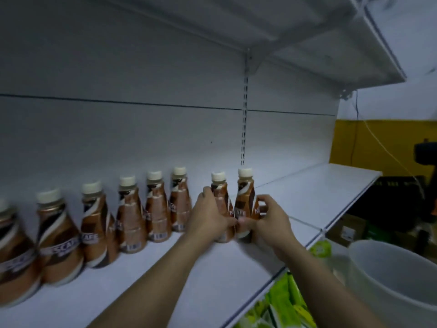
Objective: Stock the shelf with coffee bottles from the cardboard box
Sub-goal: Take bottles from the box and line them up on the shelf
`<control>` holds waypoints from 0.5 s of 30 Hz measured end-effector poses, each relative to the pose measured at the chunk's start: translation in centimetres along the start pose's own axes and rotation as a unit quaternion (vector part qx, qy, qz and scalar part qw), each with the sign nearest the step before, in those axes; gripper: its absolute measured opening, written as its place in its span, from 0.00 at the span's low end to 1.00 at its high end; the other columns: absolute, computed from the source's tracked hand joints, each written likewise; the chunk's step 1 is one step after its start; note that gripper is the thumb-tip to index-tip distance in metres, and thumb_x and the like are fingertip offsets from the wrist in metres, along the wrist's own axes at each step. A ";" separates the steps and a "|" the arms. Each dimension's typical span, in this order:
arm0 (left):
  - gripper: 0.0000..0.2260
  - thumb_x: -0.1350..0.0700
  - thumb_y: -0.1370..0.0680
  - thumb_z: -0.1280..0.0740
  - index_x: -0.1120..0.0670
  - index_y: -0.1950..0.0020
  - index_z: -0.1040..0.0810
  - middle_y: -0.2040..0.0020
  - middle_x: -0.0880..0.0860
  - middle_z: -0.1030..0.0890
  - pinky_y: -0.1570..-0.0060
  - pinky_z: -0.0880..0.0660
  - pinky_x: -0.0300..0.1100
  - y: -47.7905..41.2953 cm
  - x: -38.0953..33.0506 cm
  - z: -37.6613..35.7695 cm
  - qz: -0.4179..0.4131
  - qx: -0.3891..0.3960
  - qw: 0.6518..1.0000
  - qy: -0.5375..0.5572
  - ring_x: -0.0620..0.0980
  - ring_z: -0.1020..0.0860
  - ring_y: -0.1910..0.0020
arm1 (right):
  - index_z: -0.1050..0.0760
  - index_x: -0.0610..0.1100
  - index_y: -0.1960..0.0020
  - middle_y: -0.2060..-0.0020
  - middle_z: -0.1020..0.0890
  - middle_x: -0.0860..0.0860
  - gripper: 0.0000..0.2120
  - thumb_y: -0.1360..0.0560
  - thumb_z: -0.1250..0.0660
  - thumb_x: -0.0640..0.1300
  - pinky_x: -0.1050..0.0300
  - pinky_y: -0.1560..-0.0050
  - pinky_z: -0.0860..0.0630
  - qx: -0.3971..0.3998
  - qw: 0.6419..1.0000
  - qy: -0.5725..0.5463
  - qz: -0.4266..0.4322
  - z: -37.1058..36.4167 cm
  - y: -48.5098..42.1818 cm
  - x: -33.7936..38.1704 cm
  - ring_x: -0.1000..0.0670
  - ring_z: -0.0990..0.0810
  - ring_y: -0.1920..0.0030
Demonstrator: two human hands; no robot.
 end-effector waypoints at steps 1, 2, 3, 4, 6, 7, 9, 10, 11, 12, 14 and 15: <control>0.30 0.50 0.38 0.20 0.50 0.43 0.33 0.47 0.49 0.23 0.51 0.22 0.48 -0.8 0.1 0.2 0.000 0.006 1.000 0.006 0.50 0.22 0.50 | 0.27 0.52 0.46 0.53 0.17 0.52 0.24 0.37 0.20 0.43 0.53 0.57 0.20 0.003 1.000 0.003 -0.008 -0.5 -0.2 -0.5 0.50 0.18 0.55; 0.27 0.51 0.34 0.21 0.51 0.42 0.33 0.47 0.49 0.22 0.52 0.24 0.45 -1.6 -0.1 0.5 -0.006 0.013 1.000 0.013 0.49 0.22 0.50 | 0.27 0.54 0.45 0.53 0.18 0.53 0.24 0.37 0.20 0.45 0.51 0.55 0.20 0.002 1.000 0.008 -0.013 -0.7 -0.5 -0.9 0.49 0.17 0.54; 0.26 0.52 0.31 0.23 0.51 0.40 0.33 0.45 0.49 0.22 0.53 0.25 0.43 -2.3 -0.8 1.2 -0.017 0.016 1.000 0.020 0.48 0.23 0.50 | 0.28 0.55 0.45 0.52 0.18 0.53 0.24 0.37 0.21 0.46 0.50 0.54 0.20 0.003 1.000 0.017 -0.015 -0.8 -0.7 -1.0 0.49 0.18 0.54; 0.27 0.53 0.30 0.24 0.52 0.36 0.33 0.43 0.50 0.22 0.53 0.27 0.42 -3.1 -1.6 1.9 -0.032 0.011 0.999 0.023 0.49 0.23 0.50 | 0.28 0.56 0.45 0.52 0.19 0.54 0.25 0.36 0.21 0.47 0.51 0.54 0.20 0.009 0.999 0.027 -0.014 -0.9 -0.9 -1.0 0.50 0.18 0.54; 0.28 0.53 0.28 0.25 0.51 0.31 0.33 0.40 0.53 0.23 0.53 0.27 0.42 -4.3 -3.2 3.2 -0.069 0.002 0.998 -0.009 0.51 0.23 0.48 | 0.30 0.58 0.44 0.52 0.20 0.56 0.25 0.34 0.22 0.46 0.57 0.57 0.23 0.023 0.999 0.043 -0.006 -1.3 -1.0 -0.6 0.53 0.19 0.55; 0.27 0.53 0.28 0.25 0.51 0.32 0.31 0.40 0.53 0.23 0.54 0.27 0.42 -4.7 -3.8 3.3 -0.088 0.008 0.995 -0.041 0.51 0.23 0.48 | 0.31 0.58 0.43 0.53 0.20 0.57 0.25 0.34 0.22 0.46 0.59 0.59 0.24 0.026 0.998 0.049 -0.001 -1.6 -1.0 -0.4 0.54 0.19 0.55; 0.23 0.53 0.28 0.26 0.51 0.35 0.27 0.41 0.52 0.22 0.53 0.27 0.43 -5.6 -4.6 3.1 -0.125 0.016 0.984 -0.124 0.51 0.24 0.49 | 0.32 0.58 0.42 0.55 0.21 0.60 0.26 0.34 0.22 0.47 0.60 0.59 0.25 0.022 0.998 0.058 0.003 -2.3 -1.2 -0.3 0.55 0.20 0.55; 0.21 0.52 0.28 0.26 0.52 0.36 0.27 0.42 0.53 0.22 0.51 0.27 0.45 -6.0 -4.9 2.9 -0.146 0.014 0.974 -0.171 0.52 0.25 0.48 | 0.33 0.59 0.42 0.56 0.22 0.60 0.27 0.34 0.22 0.46 0.60 0.59 0.26 0.020 0.998 0.062 0.006 -2.9 -1.4 -0.3 0.54 0.20 0.55; 0.21 0.51 0.27 0.27 0.52 0.37 0.27 0.42 0.53 0.22 0.49 0.28 0.46 -6.6 -5.1 2.7 -0.167 0.005 0.960 -0.224 0.53 0.25 0.47 | 0.33 0.59 0.43 0.56 0.22 0.60 0.27 0.33 0.23 0.45 0.60 0.57 0.26 0.017 0.998 0.064 0.010 -3.6 -1.7 -0.3 0.54 0.20 0.55; 0.20 0.49 0.27 0.28 0.52 0.38 0.27 0.43 0.54 0.22 0.47 0.29 0.48 -7.2 -5.2 2.7 -0.185 -0.010 0.941 -0.282 0.54 0.25 0.46 | 0.33 0.59 0.44 0.56 0.21 0.59 0.26 0.33 0.23 0.44 0.59 0.55 0.27 0.017 0.998 0.065 0.014 -4.4 -2.2 -0.1 0.53 0.20 0.54; 0.19 0.48 0.27 0.29 0.53 0.39 0.26 0.44 0.55 0.21 0.45 0.33 0.49 -8.6 -4.8 3.2 -0.194 -0.046 0.905 -0.376 0.55 0.26 0.45 | 0.32 0.58 0.45 0.55 0.21 0.57 0.24 0.33 0.24 0.42 0.58 0.53 0.28 0.030 0.997 0.069 0.019 -6.6 -3.6 0.1 0.51 0.20 0.53; 0.18 0.48 0.26 0.30 0.53 0.40 0.26 0.44 0.55 0.21 0.45 0.33 0.49 -9.2 -4.3 3.6 -0.189 -0.063 0.892 -0.405 0.56 0.26 0.44 | 0.31 0.56 0.45 0.56 0.21 0.56 0.23 0.33 0.25 0.42 0.58 0.53 0.28 0.038 0.997 0.069 0.020 -7.5 -4.3 0.2 0.51 0.21 0.54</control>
Point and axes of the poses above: each hand's wrist, its own y-axis away from the middle knuckle, its own z-axis out of the back of the hand, x = y × z, the point moved 8 cm from there along -y, towards the middle knuckle
